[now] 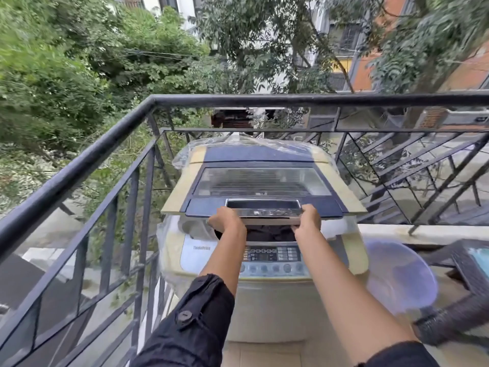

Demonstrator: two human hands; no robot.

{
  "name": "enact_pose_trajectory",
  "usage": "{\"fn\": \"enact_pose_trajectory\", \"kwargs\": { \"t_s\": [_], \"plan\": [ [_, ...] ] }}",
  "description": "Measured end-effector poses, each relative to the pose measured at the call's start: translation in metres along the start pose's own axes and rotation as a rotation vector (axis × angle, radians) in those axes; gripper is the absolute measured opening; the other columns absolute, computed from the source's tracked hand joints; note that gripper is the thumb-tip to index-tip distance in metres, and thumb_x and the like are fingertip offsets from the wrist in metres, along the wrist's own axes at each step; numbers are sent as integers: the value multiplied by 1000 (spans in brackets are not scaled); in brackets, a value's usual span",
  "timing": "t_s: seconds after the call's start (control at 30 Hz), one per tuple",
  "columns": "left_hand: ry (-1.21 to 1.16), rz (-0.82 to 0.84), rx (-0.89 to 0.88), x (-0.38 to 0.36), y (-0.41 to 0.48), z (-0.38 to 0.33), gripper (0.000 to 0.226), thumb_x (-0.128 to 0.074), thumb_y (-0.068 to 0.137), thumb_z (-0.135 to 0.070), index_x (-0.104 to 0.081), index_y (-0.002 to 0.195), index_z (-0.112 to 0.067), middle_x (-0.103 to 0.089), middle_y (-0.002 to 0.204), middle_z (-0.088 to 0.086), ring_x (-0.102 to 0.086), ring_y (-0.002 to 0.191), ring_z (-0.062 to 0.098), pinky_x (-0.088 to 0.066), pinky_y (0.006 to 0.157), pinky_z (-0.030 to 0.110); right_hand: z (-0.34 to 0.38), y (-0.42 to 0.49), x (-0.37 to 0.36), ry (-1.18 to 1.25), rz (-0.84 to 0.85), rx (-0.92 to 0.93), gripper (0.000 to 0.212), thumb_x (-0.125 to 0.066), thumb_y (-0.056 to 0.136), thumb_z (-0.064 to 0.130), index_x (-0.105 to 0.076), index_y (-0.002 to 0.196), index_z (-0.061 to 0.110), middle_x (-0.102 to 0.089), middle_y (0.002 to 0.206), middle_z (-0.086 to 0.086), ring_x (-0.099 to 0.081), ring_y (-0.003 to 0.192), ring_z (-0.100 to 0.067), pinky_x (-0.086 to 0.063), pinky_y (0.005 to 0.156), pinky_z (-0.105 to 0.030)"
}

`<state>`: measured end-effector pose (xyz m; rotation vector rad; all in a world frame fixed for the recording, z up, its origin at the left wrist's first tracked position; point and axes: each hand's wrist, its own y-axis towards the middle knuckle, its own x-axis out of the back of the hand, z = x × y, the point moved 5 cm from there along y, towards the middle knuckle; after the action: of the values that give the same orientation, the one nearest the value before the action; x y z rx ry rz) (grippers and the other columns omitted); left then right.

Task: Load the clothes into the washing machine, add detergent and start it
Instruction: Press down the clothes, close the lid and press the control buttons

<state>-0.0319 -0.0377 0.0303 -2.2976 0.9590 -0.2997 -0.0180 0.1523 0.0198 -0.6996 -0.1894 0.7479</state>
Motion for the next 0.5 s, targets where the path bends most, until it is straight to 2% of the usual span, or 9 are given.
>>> {"fn": "enact_pose_trajectory", "kwargs": {
  "t_s": [0.07,0.13,0.17,0.23,0.27,0.33,0.37,0.43,0.5],
  "plan": [
    [113,43,-7,4,7,5,45,-39,96,-15,-36,138,1,-45,141,19,-48,125,36,-44,93,39,-11,5,5,-32,-28,1,13,-45,90,16,-50,87,4,-53,83,-9,-49,81,-25,-50,92,-44],
    [223,-19,20,12,18,14,47,-47,93,-21,-42,134,1,-44,141,19,-45,127,37,-41,103,44,-18,8,10,-46,-48,15,12,-48,90,14,-50,94,2,-50,77,-7,-49,81,-25,-49,97,-47],
    [293,-57,24,17,24,19,48,-49,92,-24,-44,132,2,-44,140,19,-44,126,37,-39,104,45,-21,9,12,-67,-54,18,11,-48,91,12,-50,89,1,-46,72,-5,-49,78,-24,-48,98,-47],
    [487,-63,-20,26,28,25,53,-47,94,-33,-43,132,4,-43,138,21,-43,126,36,-37,103,44,-26,14,15,-110,-54,20,19,-48,92,11,-48,76,2,-47,72,-6,-48,64,-20,-49,97,-46],
    [595,-57,-71,29,30,28,57,-44,96,-39,-43,132,5,-44,138,22,-43,126,36,-37,103,44,-29,17,18,-146,-55,31,20,-48,93,13,-49,77,1,-52,78,-8,-46,58,-17,-51,95,-45],
    [751,-62,-181,38,34,35,66,-38,95,-50,-45,130,7,-47,135,25,-45,124,37,-39,102,45,-33,20,20,-211,-68,45,20,-50,95,17,-55,95,-3,-56,98,-15,-46,53,-15,-55,87,-40],
    [796,-65,-224,40,36,38,69,-36,95,-53,-47,128,7,-48,133,25,-46,122,38,-40,102,46,-34,22,21,-242,-75,54,26,-50,95,19,-56,105,-4,-57,101,-16,-47,51,-15,-56,83,-38],
    [845,-78,-274,41,41,41,71,-34,94,-55,-50,126,6,-50,132,25,-47,121,38,-40,101,46,-34,26,22,-309,-77,69,30,-51,95,22,-58,110,-3,-58,88,-12,-48,50,-15,-57,81,-37],
    [868,-81,-292,41,41,41,72,-34,94,-56,-51,124,6,-50,131,25,-47,121,37,-40,101,46,-35,27,23,-372,-74,68,26,-50,95,25,-57,99,0,-49,69,-5,-49,50,-16,-56,86,-39]
  ]
}}
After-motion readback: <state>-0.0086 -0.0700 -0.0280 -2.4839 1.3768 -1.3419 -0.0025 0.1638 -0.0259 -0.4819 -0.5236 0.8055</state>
